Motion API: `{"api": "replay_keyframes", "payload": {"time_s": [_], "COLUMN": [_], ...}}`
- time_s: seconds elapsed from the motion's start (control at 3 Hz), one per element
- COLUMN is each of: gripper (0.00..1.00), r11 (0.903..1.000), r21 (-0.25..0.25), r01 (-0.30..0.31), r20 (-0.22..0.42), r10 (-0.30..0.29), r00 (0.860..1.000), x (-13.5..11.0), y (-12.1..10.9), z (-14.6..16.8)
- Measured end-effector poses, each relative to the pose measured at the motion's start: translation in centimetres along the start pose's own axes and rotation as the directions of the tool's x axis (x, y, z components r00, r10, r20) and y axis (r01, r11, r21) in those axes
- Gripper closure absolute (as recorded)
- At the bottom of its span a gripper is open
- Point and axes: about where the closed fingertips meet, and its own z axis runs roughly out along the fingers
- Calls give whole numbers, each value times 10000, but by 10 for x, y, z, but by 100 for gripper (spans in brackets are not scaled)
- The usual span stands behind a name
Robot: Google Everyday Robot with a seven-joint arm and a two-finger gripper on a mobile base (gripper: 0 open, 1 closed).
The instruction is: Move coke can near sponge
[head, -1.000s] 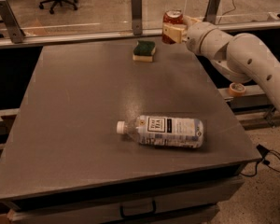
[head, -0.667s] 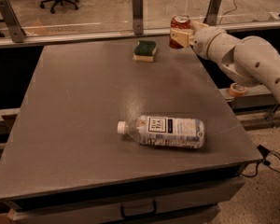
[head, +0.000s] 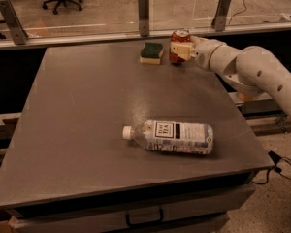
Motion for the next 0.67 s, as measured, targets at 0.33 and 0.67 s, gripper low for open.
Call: {"api": "replay_keyframes", "payload": {"time_s": [0.33, 0.67], "gripper": [61, 37], "r11": [9976, 9909], "r21": [-497, -1064], "r01": [-488, -824], "r20": [-126, -156], "r10": [482, 812], "r00": [9988, 9966], "x": [10, 11], "y": [21, 46], "z": [10, 21]}}
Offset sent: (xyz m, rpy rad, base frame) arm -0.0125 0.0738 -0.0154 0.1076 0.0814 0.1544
